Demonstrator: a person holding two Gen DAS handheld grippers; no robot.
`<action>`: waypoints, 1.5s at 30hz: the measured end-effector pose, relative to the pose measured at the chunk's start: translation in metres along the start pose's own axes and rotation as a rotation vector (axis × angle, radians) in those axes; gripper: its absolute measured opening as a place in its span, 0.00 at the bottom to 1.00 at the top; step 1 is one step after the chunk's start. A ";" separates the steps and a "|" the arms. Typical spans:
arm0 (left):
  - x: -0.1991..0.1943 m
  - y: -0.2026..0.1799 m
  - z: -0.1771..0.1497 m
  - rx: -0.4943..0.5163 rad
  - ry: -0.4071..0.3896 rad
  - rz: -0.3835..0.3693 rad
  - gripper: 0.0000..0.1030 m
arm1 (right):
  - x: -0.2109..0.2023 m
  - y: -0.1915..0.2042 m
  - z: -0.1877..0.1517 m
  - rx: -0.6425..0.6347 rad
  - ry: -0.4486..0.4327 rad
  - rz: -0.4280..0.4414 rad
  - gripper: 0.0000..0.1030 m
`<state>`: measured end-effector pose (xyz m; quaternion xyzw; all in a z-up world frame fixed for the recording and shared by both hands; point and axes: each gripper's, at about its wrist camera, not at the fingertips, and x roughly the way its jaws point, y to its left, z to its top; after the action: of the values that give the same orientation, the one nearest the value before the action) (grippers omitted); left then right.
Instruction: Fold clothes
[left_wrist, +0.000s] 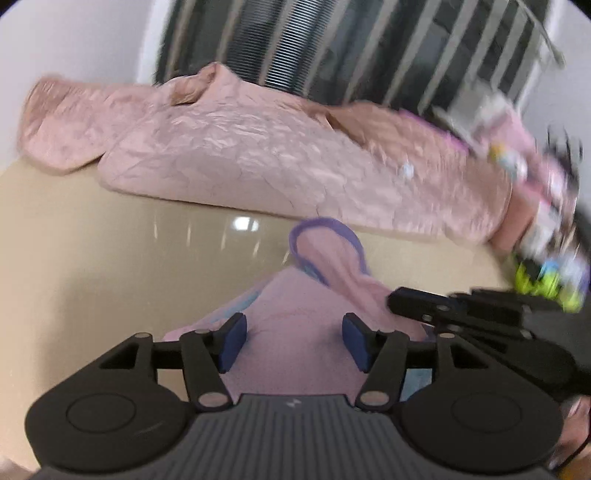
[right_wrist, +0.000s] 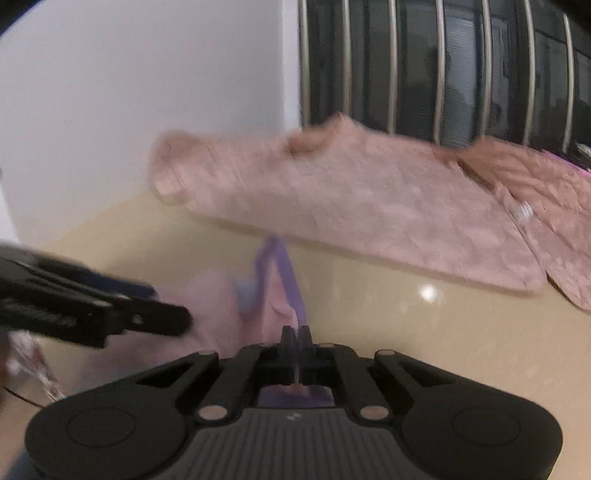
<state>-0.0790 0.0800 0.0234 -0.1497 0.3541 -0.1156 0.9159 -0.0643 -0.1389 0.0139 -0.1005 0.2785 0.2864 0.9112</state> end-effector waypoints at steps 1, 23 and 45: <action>-0.005 0.008 0.002 -0.042 -0.009 -0.006 0.66 | -0.003 0.010 -0.002 -0.052 -0.009 0.011 0.01; -0.004 -0.011 0.020 -0.006 -0.009 -0.002 0.72 | 0.007 -0.031 -0.005 0.069 0.094 -0.022 0.17; 0.025 -0.030 0.039 0.118 0.061 0.106 0.75 | -0.035 0.109 -0.042 -0.535 -0.127 0.081 0.03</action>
<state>-0.0374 0.0522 0.0463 -0.0729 0.3818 -0.0922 0.9167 -0.1699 -0.0811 -0.0030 -0.3082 0.1389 0.3917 0.8557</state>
